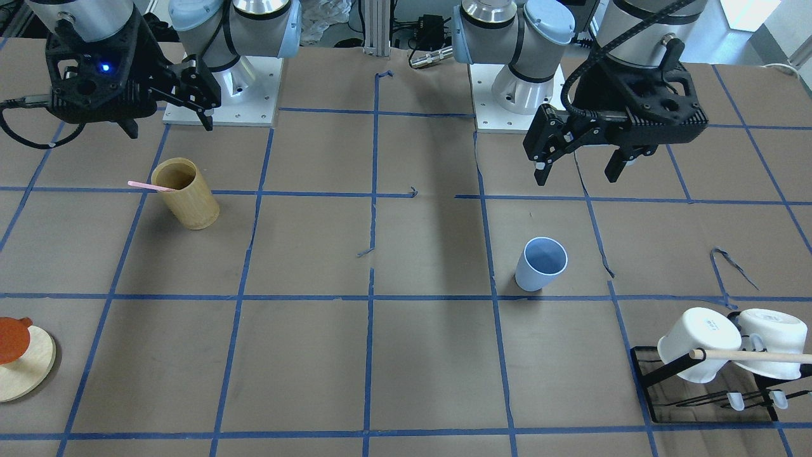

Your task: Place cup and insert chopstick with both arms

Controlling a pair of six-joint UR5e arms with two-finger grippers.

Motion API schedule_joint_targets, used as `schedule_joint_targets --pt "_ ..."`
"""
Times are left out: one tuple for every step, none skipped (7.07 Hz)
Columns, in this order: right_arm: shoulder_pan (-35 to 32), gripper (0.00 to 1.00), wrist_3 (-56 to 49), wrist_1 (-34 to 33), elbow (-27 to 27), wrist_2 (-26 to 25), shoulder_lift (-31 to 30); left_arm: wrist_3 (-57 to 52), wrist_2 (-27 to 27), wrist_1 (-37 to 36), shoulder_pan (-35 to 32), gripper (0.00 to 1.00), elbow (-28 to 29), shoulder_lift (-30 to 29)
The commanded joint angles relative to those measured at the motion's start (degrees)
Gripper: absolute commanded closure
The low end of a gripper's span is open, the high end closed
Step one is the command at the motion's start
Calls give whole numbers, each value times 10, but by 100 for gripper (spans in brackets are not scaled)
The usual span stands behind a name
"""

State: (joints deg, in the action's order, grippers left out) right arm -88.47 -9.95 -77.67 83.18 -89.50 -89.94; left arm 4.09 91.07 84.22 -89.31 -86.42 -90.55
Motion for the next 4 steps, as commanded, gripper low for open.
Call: schedule_joint_targets --pt "-1 0 9 -1 2 2 1 -1 3 1 -1 0 5 -2" --pt "-1 0 9 -2 2 3 2 -2 3 15 0 0 8 -1" --pt "-1 0 9 0 4 0 1 -2 2 35 2 0 11 0" --pt "-1 0 9 1 4 -1 1 -2 1 53 4 0 13 1"
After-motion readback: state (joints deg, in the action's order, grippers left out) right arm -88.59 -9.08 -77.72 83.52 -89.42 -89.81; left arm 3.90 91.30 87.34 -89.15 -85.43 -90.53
